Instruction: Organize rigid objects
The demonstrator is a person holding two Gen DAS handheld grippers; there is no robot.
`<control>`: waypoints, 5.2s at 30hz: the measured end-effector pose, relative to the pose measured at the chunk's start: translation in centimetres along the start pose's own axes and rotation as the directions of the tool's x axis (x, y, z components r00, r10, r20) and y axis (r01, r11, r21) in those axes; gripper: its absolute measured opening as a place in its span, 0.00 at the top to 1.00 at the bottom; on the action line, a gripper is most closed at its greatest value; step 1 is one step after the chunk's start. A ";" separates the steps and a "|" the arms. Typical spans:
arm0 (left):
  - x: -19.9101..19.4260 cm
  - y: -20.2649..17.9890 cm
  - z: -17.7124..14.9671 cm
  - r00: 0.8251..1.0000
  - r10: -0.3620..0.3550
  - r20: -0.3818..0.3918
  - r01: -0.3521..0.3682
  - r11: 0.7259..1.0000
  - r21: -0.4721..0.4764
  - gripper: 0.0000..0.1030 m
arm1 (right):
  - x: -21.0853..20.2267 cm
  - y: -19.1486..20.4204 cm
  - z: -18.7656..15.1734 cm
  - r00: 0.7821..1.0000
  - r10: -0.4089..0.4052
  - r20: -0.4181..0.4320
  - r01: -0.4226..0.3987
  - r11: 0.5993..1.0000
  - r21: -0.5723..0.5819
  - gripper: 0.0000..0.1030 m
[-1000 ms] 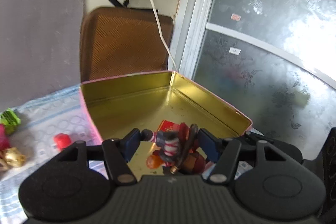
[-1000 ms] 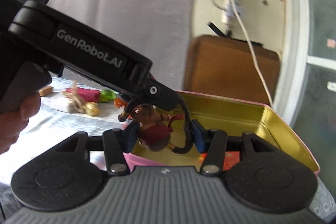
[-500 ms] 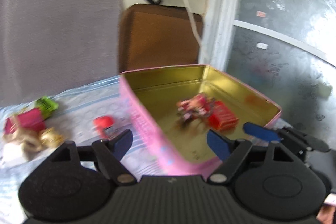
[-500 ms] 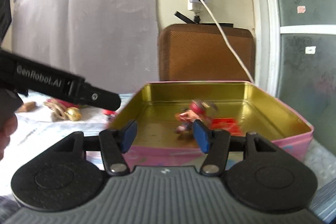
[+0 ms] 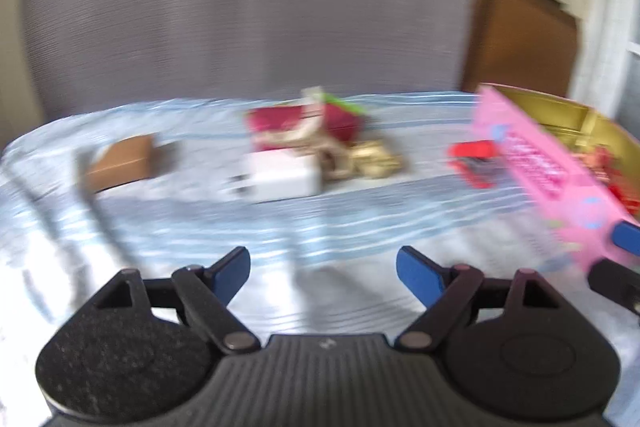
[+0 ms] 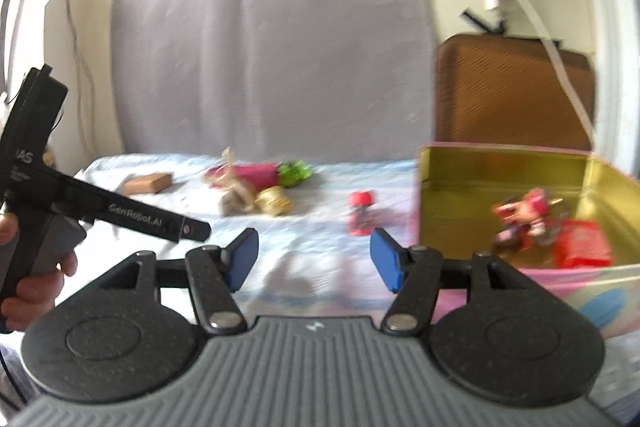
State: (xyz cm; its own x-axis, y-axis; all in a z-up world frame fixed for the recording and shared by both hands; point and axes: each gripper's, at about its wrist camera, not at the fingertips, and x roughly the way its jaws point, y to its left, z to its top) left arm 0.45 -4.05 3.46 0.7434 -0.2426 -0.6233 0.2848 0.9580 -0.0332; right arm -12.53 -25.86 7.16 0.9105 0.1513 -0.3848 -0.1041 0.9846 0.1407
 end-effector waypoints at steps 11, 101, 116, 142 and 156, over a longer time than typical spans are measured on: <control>-1.7 -0.6 -1.7 0.997 -0.010 0.076 0.011 1.000 -0.017 0.08 | -1.9 1.5 -1.0 0.980 -0.176 0.087 0.169 0.982 0.083 0.36; -3.5 -10.0 -5.8 0.924 -0.376 0.070 0.345 0.898 0.275 0.04 | -6.1 -1.7 -4.7 0.856 -0.512 0.072 0.475 0.833 0.282 0.00; -3.6 -10.1 -5.9 0.924 -0.375 0.072 0.343 0.897 0.278 0.04 | -6.2 -1.5 -4.7 0.853 -0.516 0.079 0.480 0.834 0.272 0.00; -1.0 10.7 -2.1 0.987 0.058 0.150 -0.024 0.975 -0.222 0.04 | 8.8 7.3 3.2 0.995 0.056 -0.086 -0.058 0.998 -0.017 0.00; -0.9 12.0 -2.0 0.981 0.082 0.175 -0.029 0.958 -0.284 0.04 | 22.8 12.2 4.5 0.950 -0.010 -0.312 -0.004 0.999 -0.044 0.13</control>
State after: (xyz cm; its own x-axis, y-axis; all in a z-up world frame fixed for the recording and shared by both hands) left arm 2.02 7.93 2.07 0.8588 -0.1866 -0.4771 0.0795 0.9686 -0.2357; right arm 8.73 -10.76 4.17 0.7415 0.1611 -0.6514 -0.1251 0.9869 0.1016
